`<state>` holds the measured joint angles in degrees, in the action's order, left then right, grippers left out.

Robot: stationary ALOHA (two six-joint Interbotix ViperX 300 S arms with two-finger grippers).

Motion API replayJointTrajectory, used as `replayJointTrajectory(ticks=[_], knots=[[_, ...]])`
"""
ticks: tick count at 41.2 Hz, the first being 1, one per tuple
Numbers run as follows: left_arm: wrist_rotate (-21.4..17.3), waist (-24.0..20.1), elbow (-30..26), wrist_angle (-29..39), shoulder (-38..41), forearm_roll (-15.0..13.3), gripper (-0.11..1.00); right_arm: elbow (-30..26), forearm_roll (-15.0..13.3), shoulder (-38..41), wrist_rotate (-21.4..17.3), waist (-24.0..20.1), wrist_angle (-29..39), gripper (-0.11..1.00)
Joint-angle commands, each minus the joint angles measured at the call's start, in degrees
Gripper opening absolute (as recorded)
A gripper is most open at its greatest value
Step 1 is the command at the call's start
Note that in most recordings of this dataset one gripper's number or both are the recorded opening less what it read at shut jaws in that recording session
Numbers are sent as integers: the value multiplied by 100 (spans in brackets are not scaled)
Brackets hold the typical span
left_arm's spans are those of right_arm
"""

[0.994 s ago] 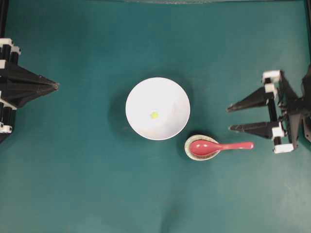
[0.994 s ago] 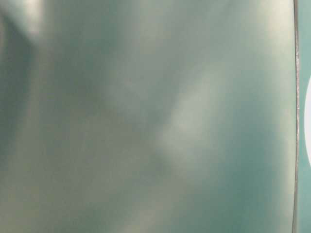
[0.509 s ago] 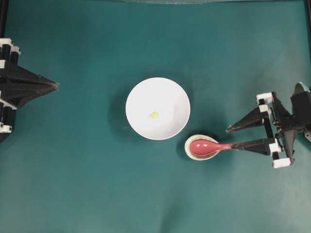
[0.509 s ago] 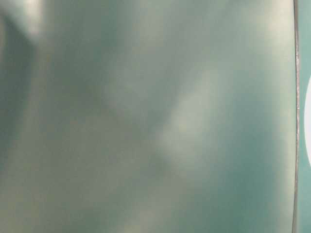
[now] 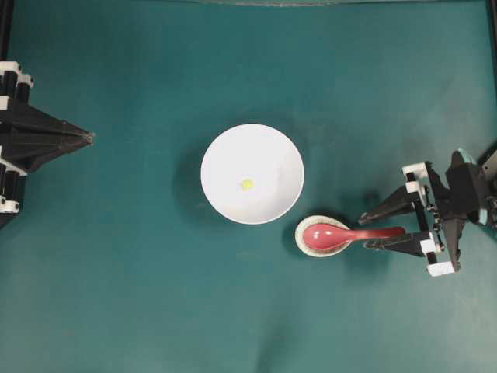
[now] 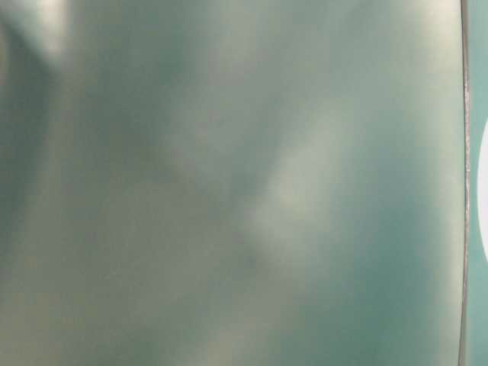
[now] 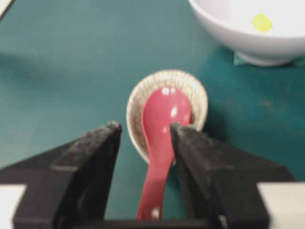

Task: Scoop the yellow hexagonal prism block from the bowl with a spoon using the right arm.
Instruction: 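Lower the open right gripper over the red spoon handle, then close the right gripper on the red spoon handle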

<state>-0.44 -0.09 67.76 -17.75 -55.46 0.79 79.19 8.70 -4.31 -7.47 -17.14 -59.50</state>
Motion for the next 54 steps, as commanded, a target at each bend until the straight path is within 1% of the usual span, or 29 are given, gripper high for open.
replayJointTrajectory(ticks=[1, 12, 26, 36, 54], knots=[[0, -9, -105, -62, 53, 18, 0, -18, 97, 62, 0, -97, -97, 54], [0, 0, -97, -62, 62, 18, 0, -18, 439, 404, 0, -334, -97, 54], [0, 0, -105, -62, 70, 18, 0, -105, 519, 791, 18, -378, -97, 54], [0, -9, -97, -62, 70, 9, 0, -158, 765, 817, 79, -378, -97, 54], [0, -9, -97, -53, 70, 18, 0, -229, 782, 817, 88, -378, -53, 54]])
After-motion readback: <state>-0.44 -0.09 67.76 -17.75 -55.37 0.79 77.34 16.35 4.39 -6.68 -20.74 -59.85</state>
